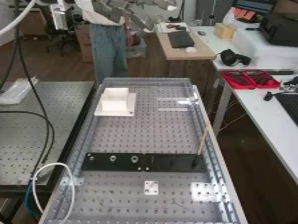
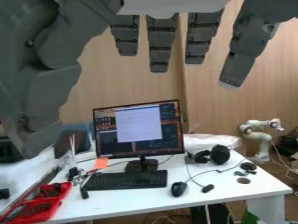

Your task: Grab the larger nut and place it in the white container

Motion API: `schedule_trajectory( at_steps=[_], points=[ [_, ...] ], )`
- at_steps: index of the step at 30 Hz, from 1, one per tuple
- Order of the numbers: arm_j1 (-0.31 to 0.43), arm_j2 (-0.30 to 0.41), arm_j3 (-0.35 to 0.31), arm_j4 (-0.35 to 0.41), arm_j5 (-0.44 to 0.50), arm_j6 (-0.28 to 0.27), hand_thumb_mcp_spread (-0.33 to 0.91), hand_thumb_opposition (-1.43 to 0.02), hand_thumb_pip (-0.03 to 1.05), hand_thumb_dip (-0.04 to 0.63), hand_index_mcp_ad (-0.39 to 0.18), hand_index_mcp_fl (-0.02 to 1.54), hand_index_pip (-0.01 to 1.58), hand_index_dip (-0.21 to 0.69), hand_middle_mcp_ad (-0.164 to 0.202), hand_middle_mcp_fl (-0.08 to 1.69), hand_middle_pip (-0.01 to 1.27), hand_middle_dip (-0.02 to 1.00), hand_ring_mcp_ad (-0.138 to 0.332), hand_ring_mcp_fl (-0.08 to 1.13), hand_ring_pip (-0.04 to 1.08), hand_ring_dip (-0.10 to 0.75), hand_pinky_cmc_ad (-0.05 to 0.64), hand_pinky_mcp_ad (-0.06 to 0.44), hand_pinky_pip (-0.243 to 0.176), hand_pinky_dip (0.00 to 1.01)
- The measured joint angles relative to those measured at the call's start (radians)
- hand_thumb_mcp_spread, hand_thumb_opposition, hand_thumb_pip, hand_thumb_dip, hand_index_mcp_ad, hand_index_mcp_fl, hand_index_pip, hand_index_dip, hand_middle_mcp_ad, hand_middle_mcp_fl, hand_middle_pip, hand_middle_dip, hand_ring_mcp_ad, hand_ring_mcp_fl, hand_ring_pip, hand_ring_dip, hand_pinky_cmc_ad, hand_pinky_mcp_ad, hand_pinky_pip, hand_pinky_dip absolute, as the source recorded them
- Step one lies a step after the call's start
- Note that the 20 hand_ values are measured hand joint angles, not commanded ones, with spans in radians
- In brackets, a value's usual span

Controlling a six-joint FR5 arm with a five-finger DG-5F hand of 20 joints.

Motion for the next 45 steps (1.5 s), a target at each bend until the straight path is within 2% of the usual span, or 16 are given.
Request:
schedule_trajectory(
  at_steps=[7,15,27,30,36,39,45],
  points=[
    [-0.009,0.009,-0.083,0.046,0.032,0.026,0.22,-0.77,0.52,0.112,-0.086,0.04,0.10,-0.073,0.054,0.09,0.13,0.22,0.152,0.01,0.09,0.147,0.396,0.344,-0.091,0.63],
    [-0.019,0.015,-0.158,0.093,0.070,0.029,0.21,-0.77,0.54,0.108,-0.086,0.04,0.10,-0.099,0.054,0.09,0.13,0.22,0.155,0.01,0.10,0.155,0.412,0.349,-0.093,0.64],
    [-0.026,-0.005,-0.306,0.218,0.163,0.053,0.21,-0.79,0.57,0.126,-0.086,0.04,0.10,-0.133,0.054,0.13,0.12,0.22,0.159,0.01,0.10,0.155,0.408,0.349,-0.096,0.65],
    [-0.025,-0.018,-0.348,0.258,0.191,0.051,0.21,-0.79,0.64,0.126,-0.087,0.05,0.12,-0.138,0.052,0.13,0.12,0.22,0.159,0.01,0.10,0.155,0.412,0.353,-0.096,0.65],
    [-0.031,-0.053,-0.422,0.322,0.255,0.062,0.21,-0.81,0.65,0.141,-0.086,0.06,0.31,-0.138,0.054,0.13,0.12,0.22,0.162,0.01,0.10,0.155,0.412,0.349,-0.096,0.65],
    [-0.038,-0.070,-0.441,0.336,0.275,0.084,0.21,-0.81,0.70,0.159,-0.087,0.06,0.45,-0.138,0.051,0.09,0.12,0.22,0.162,0.00,0.10,0.155,0.408,0.351,-0.096,0.65],
    [-0.050,-0.113,-0.477,0.370,0.316,0.125,0.23,-0.82,0.71,0.175,-0.110,0.06,0.77,-0.138,0.051,0.08,0.12,0.22,0.161,0.00,0.10,0.155,0.412,0.351,-0.096,0.65]
  ],
)
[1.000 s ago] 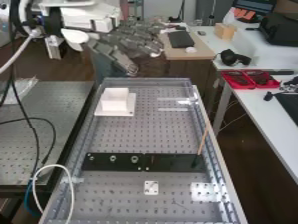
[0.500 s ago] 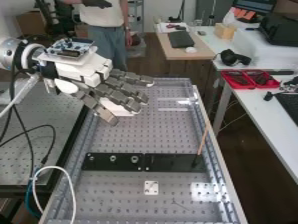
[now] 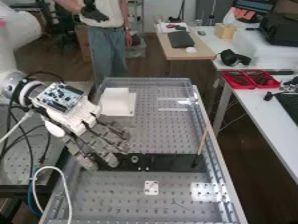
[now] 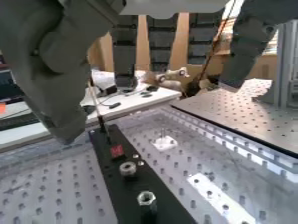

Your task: Grab the larger nut and place it in the white container

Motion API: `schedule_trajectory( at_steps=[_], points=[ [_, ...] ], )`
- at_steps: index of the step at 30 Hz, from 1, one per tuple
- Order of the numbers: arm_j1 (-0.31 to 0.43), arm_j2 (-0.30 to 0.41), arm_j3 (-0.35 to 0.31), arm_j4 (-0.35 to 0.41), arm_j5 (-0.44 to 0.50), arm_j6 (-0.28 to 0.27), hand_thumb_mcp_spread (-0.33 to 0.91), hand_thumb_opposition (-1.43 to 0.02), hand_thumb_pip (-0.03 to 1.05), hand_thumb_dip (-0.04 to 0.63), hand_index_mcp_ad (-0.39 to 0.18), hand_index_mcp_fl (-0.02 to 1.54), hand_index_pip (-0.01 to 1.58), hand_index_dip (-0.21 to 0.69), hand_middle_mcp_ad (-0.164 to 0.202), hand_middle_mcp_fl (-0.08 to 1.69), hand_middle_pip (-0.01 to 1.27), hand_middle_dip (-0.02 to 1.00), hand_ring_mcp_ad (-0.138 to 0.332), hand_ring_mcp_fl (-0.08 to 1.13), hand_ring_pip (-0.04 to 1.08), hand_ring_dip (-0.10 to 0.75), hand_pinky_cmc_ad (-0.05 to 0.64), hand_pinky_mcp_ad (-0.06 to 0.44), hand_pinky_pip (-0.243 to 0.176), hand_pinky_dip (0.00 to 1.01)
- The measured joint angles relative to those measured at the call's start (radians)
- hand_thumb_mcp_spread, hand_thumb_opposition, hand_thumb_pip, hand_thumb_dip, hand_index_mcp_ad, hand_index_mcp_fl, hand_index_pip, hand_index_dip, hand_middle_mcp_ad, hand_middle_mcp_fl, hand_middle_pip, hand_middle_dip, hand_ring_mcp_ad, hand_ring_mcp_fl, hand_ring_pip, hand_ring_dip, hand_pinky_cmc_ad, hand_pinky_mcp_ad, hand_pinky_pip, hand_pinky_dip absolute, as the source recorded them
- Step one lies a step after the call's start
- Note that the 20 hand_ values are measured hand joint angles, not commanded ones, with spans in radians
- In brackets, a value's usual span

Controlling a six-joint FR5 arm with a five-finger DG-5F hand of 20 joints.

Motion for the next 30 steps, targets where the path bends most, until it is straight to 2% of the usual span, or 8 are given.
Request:
schedule_trajectory(
  at_steps=[4,7,13,20,26,30],
  points=[
    [-0.004,-0.026,-0.016,0.030,0.022,0.030,0.23,-0.82,0.72,0.180,-0.120,0.04,1.01,-0.122,0.054,0.05,0.12,0.22,0.161,0.00,0.09,0.155,0.408,0.351,-0.096,0.65],
    [-0.004,-0.045,-0.029,0.066,0.041,0.050,0.24,-0.82,0.72,0.188,-0.138,0.02,1.14,-0.087,0.054,0.06,0.12,0.22,0.164,0.00,0.09,0.155,0.412,0.351,-0.096,0.65],
    [-0.001,-0.083,-0.049,0.131,0.069,0.074,0.25,-0.84,0.72,0.188,-0.138,0.02,1.36,0.005,0.054,0.02,0.12,0.22,0.164,0.00,0.09,0.155,0.408,0.346,-0.096,0.65],
    [0.024,-0.133,-0.082,0.265,0.114,0.076,0.29,-0.85,0.72,0.188,-0.157,0.01,1.49,0.098,0.051,0.02,0.12,0.22,0.161,0.00,0.09,0.155,0.407,0.342,-0.096,0.65],
    [0.050,-0.175,-0.101,0.335,0.148,0.069,0.29,-0.87,0.77,0.204,-0.161,0.01,1.53,0.143,0.051,0.02,0.12,0.22,0.161,0.00,0.09,0.155,0.407,0.342,-0.096,0.64],
    [0.052,-0.187,-0.109,0.360,0.153,0.062,0.28,-0.87,0.77,0.206,-0.161,0.01,1.54,0.154,0.051,0.02,0.12,0.22,0.162,0.00,0.09,0.155,0.407,0.342,-0.096,0.62]
  ],
)
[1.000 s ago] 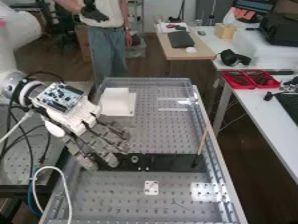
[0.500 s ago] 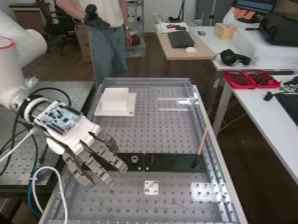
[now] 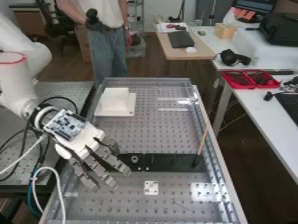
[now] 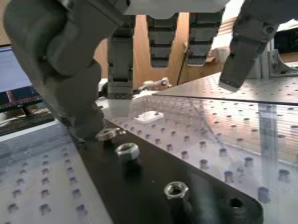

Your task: Grab the larger nut and place it in the white container

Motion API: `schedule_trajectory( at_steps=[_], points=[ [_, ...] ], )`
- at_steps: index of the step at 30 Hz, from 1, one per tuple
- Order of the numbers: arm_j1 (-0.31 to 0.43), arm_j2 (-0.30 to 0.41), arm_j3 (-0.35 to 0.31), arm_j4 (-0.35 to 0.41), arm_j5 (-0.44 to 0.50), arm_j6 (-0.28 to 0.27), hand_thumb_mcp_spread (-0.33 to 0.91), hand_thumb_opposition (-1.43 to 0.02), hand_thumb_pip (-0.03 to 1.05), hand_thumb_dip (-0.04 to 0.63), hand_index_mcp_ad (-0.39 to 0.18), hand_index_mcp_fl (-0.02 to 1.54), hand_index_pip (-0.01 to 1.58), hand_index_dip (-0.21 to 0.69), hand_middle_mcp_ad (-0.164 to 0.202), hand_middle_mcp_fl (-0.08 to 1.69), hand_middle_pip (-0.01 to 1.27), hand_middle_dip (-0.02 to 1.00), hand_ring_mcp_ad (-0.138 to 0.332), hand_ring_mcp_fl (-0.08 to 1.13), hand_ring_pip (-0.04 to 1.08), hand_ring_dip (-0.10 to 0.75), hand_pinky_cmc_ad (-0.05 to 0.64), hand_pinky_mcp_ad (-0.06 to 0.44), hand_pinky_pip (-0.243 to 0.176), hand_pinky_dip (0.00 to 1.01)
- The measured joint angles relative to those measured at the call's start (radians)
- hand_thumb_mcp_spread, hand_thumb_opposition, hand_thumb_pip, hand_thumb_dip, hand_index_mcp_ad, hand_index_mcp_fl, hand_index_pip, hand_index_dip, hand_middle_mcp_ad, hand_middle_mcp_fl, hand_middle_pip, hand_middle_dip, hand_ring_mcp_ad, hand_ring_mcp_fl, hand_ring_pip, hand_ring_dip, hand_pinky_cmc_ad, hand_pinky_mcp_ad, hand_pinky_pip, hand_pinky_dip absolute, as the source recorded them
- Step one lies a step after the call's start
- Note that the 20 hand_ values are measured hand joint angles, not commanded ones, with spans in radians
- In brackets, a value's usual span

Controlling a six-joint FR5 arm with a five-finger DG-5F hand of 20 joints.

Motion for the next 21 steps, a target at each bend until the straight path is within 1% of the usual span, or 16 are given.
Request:
schedule_trajectory(
  at_steps=[2,4,5,10,11,14,18,21],
  points=[
    [-0.002,-0.006,-0.004,0.016,-0.001,-0.009,0.29,-0.86,0.77,0.206,-0.169,0.01,1.54,0.155,0.054,0.02,0.12,0.22,0.159,0.01,0.09,0.155,0.405,0.347,-0.096,0.63],
    [-0.004,-0.008,-0.007,0.027,-0.004,-0.018,0.30,-0.88,0.76,0.206,-0.176,0.01,1.54,0.157,0.051,0.02,0.12,0.22,0.159,0.01,0.09,0.155,0.398,0.339,-0.093,0.61],
    [-0.006,-0.009,-0.008,0.032,-0.006,-0.025,0.31,-0.88,0.76,0.204,-0.176,0.01,1.54,0.155,0.051,0.02,0.12,0.22,0.159,0.01,0.09,0.155,0.398,0.337,-0.093,0.60],
    [-0.014,-0.011,-0.017,0.064,-0.024,-0.064,0.31,-0.88,0.76,0.204,-0.176,0.01,1.56,0.173,0.051,0.02,0.12,0.22,0.159,0.01,0.09,0.155,0.398,0.332,-0.093,0.58],
    [-0.016,-0.012,-0.019,0.074,-0.028,-0.075,0.31,-0.88,0.76,0.220,-0.176,0.01,1.56,0.173,0.051,0.02,0.12,0.22,0.159,0.01,0.09,0.155,0.398,0.335,-0.093,0.58],
    [-0.020,-0.016,-0.026,0.102,-0.038,-0.097,0.33,-0.88,0.76,0.222,-0.176,0.01,1.56,0.173,0.051,0.02,0.12,0.22,0.159,0.00,0.09,0.155,0.398,0.328,-0.093,0.58],
    [-0.025,-0.022,-0.028,0.112,-0.051,-0.102,0.33,-0.88,0.76,0.222,-0.176,0.01,1.56,0.173,0.051,0.02,0.12,0.22,0.159,0.00,0.10,0.155,0.396,0.328,-0.093,0.58],
    [-0.028,-0.030,-0.026,0.111,-0.066,-0.118,0.33,-0.88,0.76,0.222,-0.176,0.01,1.56,0.173,0.051,0.02,0.12,0.22,0.159,0.00,0.10,0.155,0.398,0.326,-0.093,0.58]
  ],
)
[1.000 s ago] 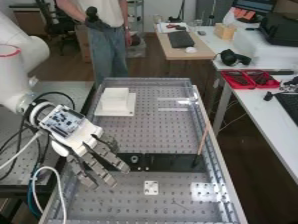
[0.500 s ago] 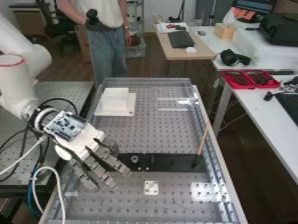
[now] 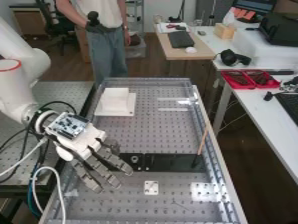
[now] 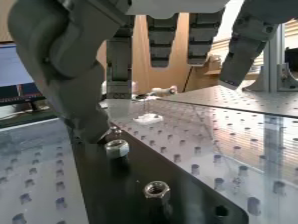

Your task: Grab the larger nut and place it in the white container

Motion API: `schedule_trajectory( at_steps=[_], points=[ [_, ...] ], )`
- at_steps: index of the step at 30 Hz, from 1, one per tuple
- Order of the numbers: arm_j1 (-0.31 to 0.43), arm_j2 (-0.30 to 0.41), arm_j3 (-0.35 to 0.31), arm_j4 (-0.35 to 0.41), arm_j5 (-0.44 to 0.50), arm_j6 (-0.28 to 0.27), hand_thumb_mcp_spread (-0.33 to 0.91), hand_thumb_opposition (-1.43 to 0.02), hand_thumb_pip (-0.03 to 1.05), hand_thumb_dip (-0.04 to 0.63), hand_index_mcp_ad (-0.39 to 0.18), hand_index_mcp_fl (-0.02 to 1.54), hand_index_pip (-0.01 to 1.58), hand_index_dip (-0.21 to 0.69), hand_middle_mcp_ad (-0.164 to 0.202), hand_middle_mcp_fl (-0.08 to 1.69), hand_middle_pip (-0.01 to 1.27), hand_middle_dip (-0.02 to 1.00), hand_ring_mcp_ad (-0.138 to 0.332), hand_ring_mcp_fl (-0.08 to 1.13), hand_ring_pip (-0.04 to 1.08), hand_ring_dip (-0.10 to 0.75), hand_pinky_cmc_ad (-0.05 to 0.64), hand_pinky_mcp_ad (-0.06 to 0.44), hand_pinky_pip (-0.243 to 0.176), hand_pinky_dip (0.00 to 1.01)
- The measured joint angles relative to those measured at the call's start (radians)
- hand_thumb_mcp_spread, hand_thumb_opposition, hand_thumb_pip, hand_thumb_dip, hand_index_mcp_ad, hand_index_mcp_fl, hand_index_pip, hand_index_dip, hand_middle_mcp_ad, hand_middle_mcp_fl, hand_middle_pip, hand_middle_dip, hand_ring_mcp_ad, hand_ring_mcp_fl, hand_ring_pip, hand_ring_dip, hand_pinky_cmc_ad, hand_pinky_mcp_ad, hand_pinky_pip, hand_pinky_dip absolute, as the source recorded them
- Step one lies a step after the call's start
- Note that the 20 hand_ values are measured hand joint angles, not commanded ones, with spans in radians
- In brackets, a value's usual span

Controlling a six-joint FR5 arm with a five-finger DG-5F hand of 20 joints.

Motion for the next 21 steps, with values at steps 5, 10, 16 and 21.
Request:
schedule_trajectory(
  at_steps=[5,10,16,21],
  points=[
    [-0.003,-0.008,0.009,-0.017,-0.009,-0.005,0.33,-0.88,0.78,0.220,-0.176,0.01,1.56,0.173,0.051,0.02,0.12,0.22,0.159,0.01,0.11,0.155,0.401,0.328,-0.093,0.58],
    [-0.005,-0.014,0.010,-0.015,-0.008,-0.006,0.33,-0.88,0.78,0.223,-0.176,0.01,1.56,0.173,0.051,0.02,0.12,0.22,0.162,0.00,0.11,0.155,0.393,0.328,-0.093,0.58],
    [-0.009,-0.021,0.012,-0.008,-0.010,-0.004,0.33,-0.88,0.79,0.220,-0.176,0.01,1.56,0.173,0.051,0.02,0.12,0.22,0.162,0.00,0.11,0.155,0.389,0.328,-0.093,0.58],
    [-0.013,-0.026,0.016,-0.013,-0.017,-0.004,0.33,-0.88,0.79,0.220,-0.176,0.01,1.55,0.175,0.051,0.02,0.12,0.22,0.162,0.00,0.11,0.155,0.389,0.328,-0.093,0.60]
  ],
)
